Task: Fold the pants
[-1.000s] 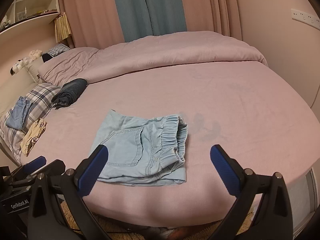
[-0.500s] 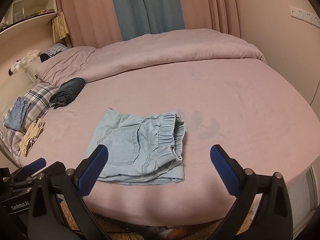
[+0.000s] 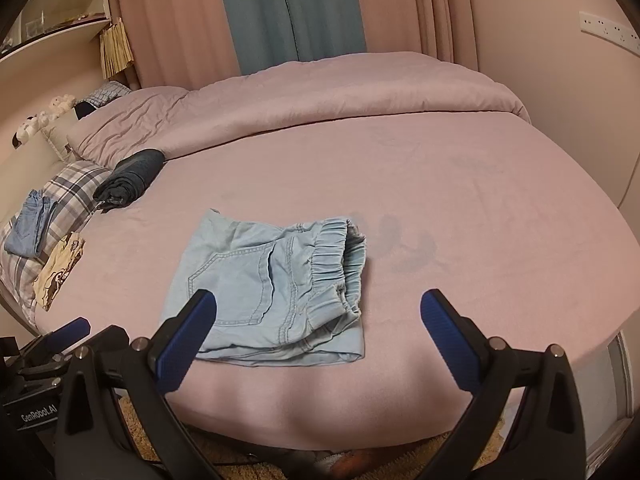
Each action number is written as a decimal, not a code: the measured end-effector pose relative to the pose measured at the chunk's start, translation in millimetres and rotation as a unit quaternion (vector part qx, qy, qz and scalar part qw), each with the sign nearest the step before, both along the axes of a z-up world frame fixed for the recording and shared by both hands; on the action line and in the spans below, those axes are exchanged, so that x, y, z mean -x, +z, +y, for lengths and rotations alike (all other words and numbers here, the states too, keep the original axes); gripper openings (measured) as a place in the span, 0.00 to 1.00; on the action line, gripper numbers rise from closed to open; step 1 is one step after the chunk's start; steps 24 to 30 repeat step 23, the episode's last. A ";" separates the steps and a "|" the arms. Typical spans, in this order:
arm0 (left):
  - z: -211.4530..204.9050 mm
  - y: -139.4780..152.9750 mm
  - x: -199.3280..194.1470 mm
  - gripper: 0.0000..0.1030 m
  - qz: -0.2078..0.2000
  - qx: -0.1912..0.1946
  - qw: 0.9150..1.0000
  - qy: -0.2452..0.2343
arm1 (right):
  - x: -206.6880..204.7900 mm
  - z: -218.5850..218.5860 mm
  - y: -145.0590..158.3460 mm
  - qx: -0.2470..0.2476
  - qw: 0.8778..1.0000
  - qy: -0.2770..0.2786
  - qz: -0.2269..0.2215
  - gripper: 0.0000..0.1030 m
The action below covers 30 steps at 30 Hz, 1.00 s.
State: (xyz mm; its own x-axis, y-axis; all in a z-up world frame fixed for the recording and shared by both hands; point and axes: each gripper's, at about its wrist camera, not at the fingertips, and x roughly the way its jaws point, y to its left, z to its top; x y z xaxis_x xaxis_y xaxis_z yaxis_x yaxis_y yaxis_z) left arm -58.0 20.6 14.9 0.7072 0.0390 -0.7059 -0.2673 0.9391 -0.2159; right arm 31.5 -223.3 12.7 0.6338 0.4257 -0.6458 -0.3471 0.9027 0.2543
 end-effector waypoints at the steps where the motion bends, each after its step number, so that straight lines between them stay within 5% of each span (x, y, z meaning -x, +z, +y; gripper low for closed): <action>1: 0.0 -0.2 0.2 0.96 0.000 0.001 1.000 0.000 | -0.1 0.3 -0.3 0.001 1.000 0.000 0.000 1.00; 30: -7.3 -2.9 -2.6 0.96 0.005 -0.007 1.000 -0.003 | 0.3 -2.2 -3.2 0.004 1.000 -0.005 0.003 1.00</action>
